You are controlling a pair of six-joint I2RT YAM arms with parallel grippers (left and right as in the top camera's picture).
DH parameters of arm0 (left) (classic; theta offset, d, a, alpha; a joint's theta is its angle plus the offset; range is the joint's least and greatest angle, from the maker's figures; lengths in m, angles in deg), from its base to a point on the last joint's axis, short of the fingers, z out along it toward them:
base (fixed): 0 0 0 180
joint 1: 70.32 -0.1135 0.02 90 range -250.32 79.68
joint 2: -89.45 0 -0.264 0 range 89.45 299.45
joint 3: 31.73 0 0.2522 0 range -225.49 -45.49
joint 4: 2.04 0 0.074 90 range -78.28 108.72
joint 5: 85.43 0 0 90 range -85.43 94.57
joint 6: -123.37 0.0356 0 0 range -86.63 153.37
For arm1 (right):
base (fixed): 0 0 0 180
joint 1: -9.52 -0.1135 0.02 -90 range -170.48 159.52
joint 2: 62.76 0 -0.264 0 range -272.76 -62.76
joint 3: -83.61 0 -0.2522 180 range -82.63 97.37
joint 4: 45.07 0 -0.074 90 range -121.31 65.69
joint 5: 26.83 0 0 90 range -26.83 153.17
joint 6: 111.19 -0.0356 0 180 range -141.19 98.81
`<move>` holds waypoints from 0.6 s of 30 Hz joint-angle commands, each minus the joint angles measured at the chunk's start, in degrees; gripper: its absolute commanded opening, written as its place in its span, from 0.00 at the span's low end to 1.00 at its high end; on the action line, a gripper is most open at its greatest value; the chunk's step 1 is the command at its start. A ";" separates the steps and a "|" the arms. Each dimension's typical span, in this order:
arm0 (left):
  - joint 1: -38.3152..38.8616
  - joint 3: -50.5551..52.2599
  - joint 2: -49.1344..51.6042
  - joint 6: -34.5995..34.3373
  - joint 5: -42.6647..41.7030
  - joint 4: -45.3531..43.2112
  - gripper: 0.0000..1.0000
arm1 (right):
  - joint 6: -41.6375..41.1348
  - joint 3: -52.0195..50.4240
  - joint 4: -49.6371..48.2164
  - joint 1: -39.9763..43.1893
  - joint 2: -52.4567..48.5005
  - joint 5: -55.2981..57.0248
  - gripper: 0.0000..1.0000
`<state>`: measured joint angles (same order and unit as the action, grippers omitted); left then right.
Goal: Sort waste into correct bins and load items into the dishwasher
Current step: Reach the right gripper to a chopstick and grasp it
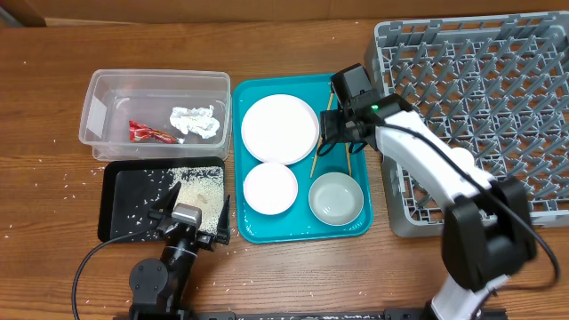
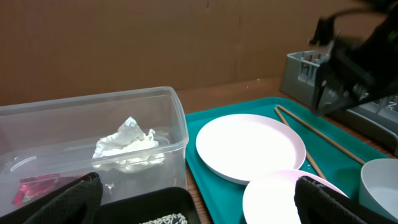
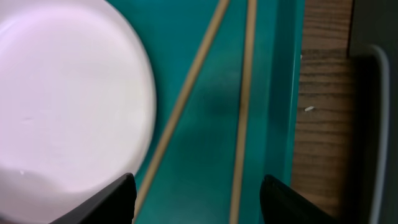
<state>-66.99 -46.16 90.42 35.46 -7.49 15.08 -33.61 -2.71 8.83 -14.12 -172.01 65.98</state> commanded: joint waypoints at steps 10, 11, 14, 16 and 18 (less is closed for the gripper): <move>-0.37 0.39 -0.35 0.52 -0.92 -0.24 1.00 | 4.55 1.05 -1.44 2.69 -10.54 0.68 0.41; -0.37 0.39 -0.35 0.52 -0.92 -0.22 1.00 | 4.55 1.05 -0.87 2.45 -10.69 -0.11 0.32; -0.37 0.39 -0.35 0.52 -0.92 -0.24 1.00 | 4.24 1.07 -0.13 1.81 -10.67 -0.31 0.08; -0.37 0.39 -0.35 0.52 -0.92 -0.22 1.00 | 2.69 1.27 0.31 1.75 -10.49 -0.31 0.04; -0.37 0.39 -0.35 0.52 -0.92 -0.22 1.00 | 0.50 2.03 1.22 1.79 -9.75 -0.31 0.04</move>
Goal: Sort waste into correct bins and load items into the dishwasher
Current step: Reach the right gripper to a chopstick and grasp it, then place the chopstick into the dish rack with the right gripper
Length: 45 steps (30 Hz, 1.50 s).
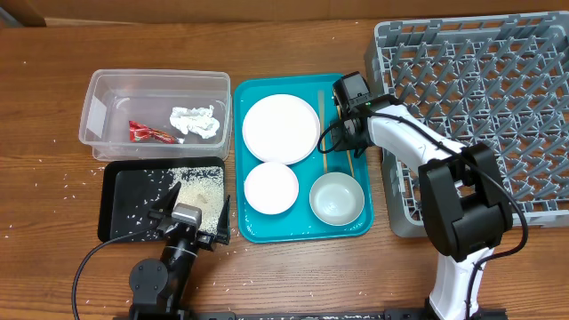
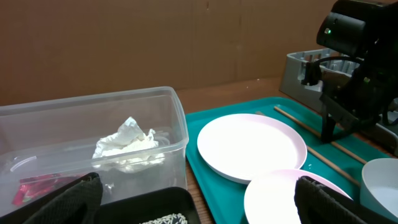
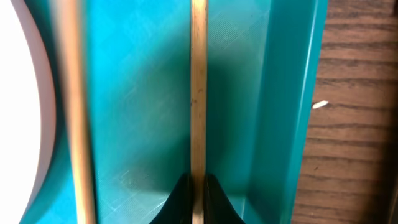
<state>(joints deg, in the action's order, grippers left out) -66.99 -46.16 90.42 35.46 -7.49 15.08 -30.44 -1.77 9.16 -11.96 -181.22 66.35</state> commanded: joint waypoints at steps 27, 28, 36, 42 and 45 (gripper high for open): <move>-0.37 0.39 -0.35 0.52 -0.92 -0.22 1.00 | 9.55 6.91 14.12 11.85 12.66 7.26 0.04; -0.37 0.39 -0.35 0.52 -0.92 -0.22 1.00 | 9.55 6.84 14.12 11.67 12.50 7.28 0.04; -0.37 0.39 -0.35 0.52 -0.90 -0.24 1.00 | 9.25 9.27 15.04 7.63 15.72 8.52 0.73; -0.37 0.39 -0.35 0.52 -0.92 -0.24 1.00 | 9.25 9.57 14.23 1.14 19.45 -5.05 0.67; -0.37 0.39 -0.35 0.52 -0.90 -0.22 1.00 | 8.63 8.63 13.55 -1.68 18.40 -7.28 0.61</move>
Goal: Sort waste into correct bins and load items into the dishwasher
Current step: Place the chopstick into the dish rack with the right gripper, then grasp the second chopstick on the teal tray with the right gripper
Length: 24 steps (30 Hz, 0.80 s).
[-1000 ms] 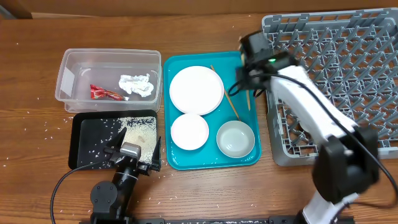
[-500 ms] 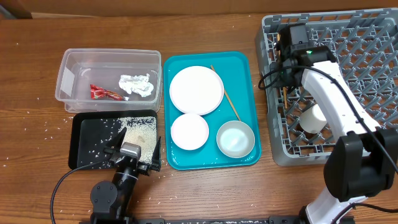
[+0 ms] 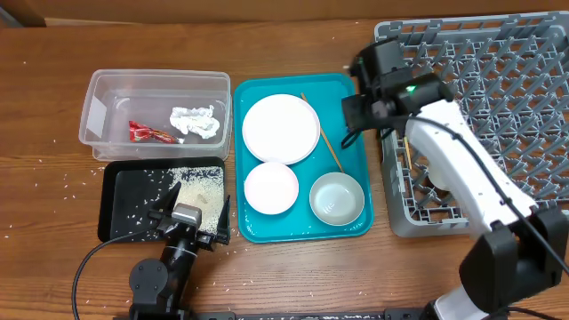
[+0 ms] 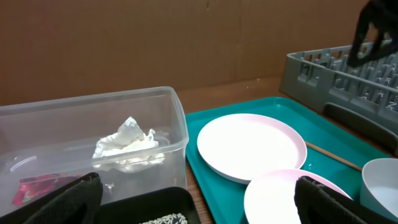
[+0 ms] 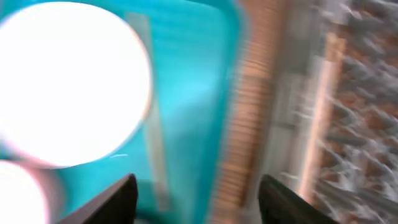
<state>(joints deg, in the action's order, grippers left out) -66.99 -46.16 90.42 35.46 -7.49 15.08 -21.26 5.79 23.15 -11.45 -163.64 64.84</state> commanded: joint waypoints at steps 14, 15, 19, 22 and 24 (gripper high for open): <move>-0.37 0.39 -0.35 0.52 -0.90 -0.24 1.00 | -0.52 -2.97 -4.87 -3.80 -15.13 -3.96 0.27; -0.37 0.39 -0.35 0.52 -0.92 -0.24 1.00 | -0.55 -2.97 -4.74 -3.91 -16.06 -3.96 0.27; -0.37 0.39 -0.35 0.52 -0.92 -0.24 1.00 | -0.57 -2.97 -5.03 -4.07 -19.39 -3.96 0.29; -0.37 0.39 -0.35 0.52 -0.90 -0.22 1.00 | -0.57 -2.97 -5.25 -4.04 -20.52 -3.96 0.29; -0.37 0.39 -0.35 0.52 -0.92 -0.22 1.00 | -0.57 -2.97 -5.51 -4.04 -20.65 -3.96 0.28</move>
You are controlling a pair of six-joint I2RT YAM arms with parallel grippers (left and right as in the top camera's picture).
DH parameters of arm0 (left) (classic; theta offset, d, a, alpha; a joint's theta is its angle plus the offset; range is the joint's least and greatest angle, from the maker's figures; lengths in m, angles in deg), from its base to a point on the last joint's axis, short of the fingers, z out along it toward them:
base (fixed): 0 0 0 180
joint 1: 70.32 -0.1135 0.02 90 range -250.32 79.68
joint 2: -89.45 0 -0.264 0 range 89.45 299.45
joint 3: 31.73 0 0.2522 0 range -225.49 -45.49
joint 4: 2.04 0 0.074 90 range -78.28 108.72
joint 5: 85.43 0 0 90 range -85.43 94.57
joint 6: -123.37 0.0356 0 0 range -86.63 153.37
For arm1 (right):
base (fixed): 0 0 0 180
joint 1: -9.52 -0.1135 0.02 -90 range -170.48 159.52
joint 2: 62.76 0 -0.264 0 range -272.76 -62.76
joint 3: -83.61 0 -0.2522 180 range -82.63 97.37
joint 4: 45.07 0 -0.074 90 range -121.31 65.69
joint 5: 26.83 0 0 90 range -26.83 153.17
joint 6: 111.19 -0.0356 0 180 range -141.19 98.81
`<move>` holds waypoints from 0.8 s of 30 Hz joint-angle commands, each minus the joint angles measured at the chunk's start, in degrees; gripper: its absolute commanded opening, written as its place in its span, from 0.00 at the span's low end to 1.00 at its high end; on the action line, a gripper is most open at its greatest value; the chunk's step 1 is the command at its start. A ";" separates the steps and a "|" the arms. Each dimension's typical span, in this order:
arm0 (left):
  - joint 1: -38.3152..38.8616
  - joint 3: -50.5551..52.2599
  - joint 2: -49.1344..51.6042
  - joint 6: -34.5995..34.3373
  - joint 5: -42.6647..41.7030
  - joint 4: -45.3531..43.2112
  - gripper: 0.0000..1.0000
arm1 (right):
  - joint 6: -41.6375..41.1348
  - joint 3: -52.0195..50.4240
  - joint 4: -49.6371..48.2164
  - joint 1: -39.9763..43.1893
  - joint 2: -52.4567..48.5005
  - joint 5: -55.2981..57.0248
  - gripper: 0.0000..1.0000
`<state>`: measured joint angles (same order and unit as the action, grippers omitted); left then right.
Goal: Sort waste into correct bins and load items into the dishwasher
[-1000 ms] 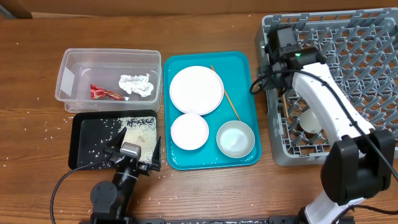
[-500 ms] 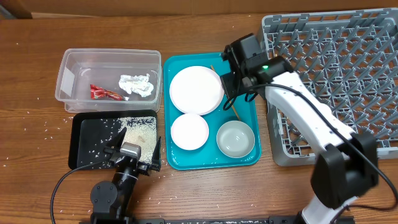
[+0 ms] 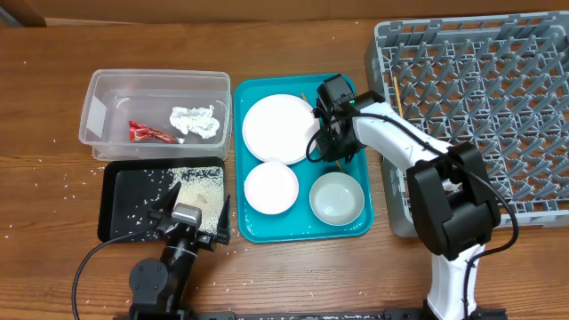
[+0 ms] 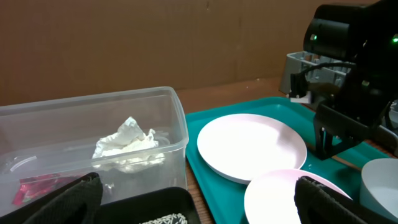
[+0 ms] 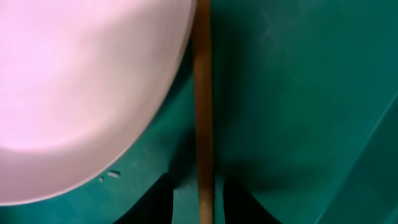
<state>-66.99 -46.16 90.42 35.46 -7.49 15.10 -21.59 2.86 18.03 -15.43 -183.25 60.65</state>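
A wooden chopstick (image 5: 203, 93) lies on the teal tray (image 3: 351, 227) along the right rim of the large white plate (image 3: 280, 128). My right gripper (image 5: 202, 196) is down on the tray with its jaws open, one finger on each side of this chopstick and a small gap to it. In the overhead view the right gripper (image 3: 327, 147) hides most of the stick. Another chopstick (image 3: 396, 96) lies in the grey dish rack (image 3: 480, 107) near its left edge. My left gripper (image 4: 199, 205) rests open and empty over the black tray (image 3: 133, 191).
A small white plate (image 3: 270, 188) and a pale bowl (image 3: 337, 197) sit at the tray's front. The clear bin (image 3: 100, 98) holds a crumpled tissue (image 3: 196, 121) and a red wrapper (image 3: 147, 133). Rice lies in the black tray and scattered on the table.
My right gripper was open and blurred over the rack's left edge. It is now low on the teal tray, astride the one chopstick lying there. The left arm has not moved.
Two chopsticks lay on the tray with my right gripper open above them. Then it was shut on the right-hand one. Later it stood open at the rack with one chopstick on the tray. Now it straddles that one.
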 commanded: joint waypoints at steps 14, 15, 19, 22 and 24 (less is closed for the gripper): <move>-0.37 0.39 -0.35 0.52 -0.90 -0.26 1.00 | -5.03 5.95 3.39 1.70 3.28 0.28 0.04; -0.37 0.39 -0.35 0.52 -0.90 -0.24 1.00 | -5.03 6.88 4.09 2.08 4.46 0.28 0.04; -0.37 0.39 -0.35 0.52 -0.92 -0.26 1.00 | -4.98 9.75 6.56 4.26 10.19 0.42 0.04; -0.37 0.39 -0.35 0.52 -0.92 -0.24 1.00 | -4.98 10.19 8.09 7.02 14.05 2.10 0.04; -0.37 0.39 -0.35 0.52 -0.90 -0.24 1.00 | -4.98 10.19 9.90 9.31 15.56 3.91 0.04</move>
<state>-66.99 -46.16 90.42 35.46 -7.49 15.08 -25.98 11.52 26.80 -9.03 -171.93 61.67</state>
